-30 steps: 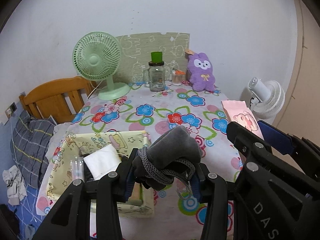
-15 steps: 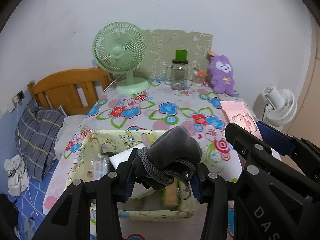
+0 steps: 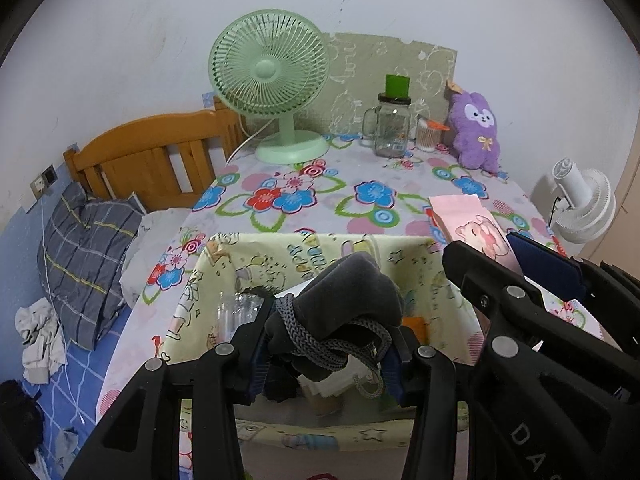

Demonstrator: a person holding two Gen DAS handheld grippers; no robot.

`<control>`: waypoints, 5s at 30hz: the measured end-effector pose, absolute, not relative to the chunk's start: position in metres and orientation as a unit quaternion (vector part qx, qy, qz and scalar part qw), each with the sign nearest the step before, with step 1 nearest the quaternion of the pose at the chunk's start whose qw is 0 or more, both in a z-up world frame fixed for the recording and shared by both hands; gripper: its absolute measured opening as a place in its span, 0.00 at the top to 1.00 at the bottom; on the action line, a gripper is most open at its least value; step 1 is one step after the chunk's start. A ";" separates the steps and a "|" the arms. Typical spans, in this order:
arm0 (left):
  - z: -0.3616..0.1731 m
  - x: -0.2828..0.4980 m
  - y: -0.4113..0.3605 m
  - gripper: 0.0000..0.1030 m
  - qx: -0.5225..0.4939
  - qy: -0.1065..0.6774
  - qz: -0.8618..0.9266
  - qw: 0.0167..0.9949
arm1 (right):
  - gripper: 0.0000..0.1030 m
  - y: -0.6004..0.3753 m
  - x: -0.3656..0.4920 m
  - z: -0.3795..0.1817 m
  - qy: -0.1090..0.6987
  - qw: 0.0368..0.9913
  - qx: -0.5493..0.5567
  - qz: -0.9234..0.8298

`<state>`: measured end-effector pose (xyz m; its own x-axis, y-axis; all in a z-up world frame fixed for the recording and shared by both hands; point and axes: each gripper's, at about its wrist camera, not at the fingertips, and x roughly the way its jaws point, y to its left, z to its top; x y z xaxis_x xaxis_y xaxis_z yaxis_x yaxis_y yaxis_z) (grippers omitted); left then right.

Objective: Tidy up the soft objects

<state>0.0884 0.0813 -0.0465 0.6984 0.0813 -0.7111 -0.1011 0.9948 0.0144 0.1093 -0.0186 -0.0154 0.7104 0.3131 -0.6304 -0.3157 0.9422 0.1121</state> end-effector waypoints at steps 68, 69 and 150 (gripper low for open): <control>0.007 0.051 0.010 0.00 0.018 0.304 0.007 0.952 | 0.10 -0.109 0.062 0.023 0.278 0.955 0.024 0.099; 0.009 0.049 0.008 0.00 0.018 0.302 0.006 0.953 | 0.09 -0.115 0.059 0.025 0.273 0.957 0.027 0.095; 0.044 0.003 0.001 0.00 0.000 0.244 0.031 0.969 | 0.02 -0.189 0.009 0.047 0.225 0.972 0.053 0.032</control>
